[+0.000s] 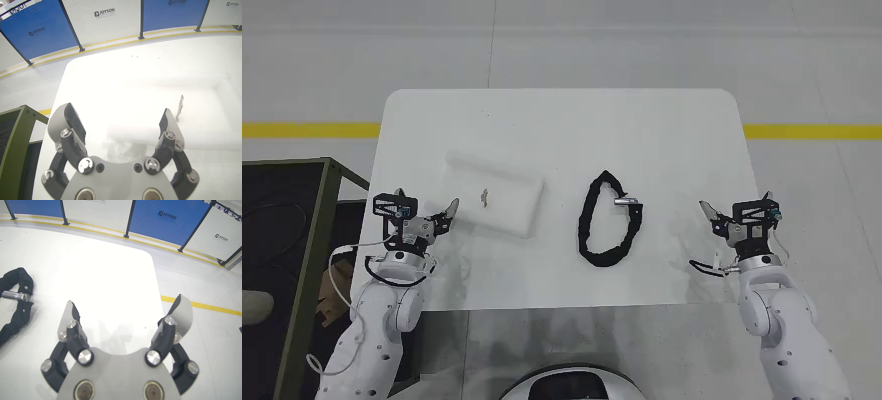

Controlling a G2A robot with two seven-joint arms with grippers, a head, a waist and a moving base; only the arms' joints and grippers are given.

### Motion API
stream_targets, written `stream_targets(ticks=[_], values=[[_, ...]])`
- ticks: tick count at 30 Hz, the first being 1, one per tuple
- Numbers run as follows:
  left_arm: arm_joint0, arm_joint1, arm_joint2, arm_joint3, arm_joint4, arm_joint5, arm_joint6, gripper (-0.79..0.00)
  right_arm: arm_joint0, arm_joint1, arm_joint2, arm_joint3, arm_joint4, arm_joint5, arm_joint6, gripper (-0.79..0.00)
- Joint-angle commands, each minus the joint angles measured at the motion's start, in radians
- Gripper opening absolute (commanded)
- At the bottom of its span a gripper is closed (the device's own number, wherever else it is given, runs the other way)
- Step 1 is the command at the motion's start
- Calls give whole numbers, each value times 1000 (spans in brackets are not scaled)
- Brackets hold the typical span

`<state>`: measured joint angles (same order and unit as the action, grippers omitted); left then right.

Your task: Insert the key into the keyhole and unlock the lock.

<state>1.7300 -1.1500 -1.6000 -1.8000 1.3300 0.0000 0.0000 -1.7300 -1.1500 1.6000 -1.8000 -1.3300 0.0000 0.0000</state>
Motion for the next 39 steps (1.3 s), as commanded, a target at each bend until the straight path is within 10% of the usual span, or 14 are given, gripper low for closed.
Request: stream_targets(ticks=[1, 5, 10, 16, 22, 27, 33, 39], values=[[0, 0, 0, 0, 0, 0, 0, -1, 0, 0, 0, 0, 0, 0, 0, -1], [-23, 1, -11, -17, -41, -42, -55, 0, 0, 0, 0, 0, 0, 0, 0, 0], [-147, 10, -60, -83, -180, -135, -374, 0, 0, 0, 0, 0, 0, 0, 0, 0], [-486, 25, -7, -1, -411, -235, -1010, 0, 0, 0, 0, 0, 0, 0, 0, 0], [-837, 21, 176, 290, -692, -298, -1523, 0, 0, 0, 0, 0, 0, 0, 0, 0], [-979, 30, 371, 479, -694, -280, -1536, -40, 0, 0, 0, 0, 0, 0, 0, 0], [-1099, 39, 544, 648, -739, -253, -1536, -394, 0, 0, 0, 0, 0, 0, 0, 0], [-1167, 47, 627, 719, -803, -254, -1536, -536, 0, 0, 0, 0, 0, 0, 0, 0]])
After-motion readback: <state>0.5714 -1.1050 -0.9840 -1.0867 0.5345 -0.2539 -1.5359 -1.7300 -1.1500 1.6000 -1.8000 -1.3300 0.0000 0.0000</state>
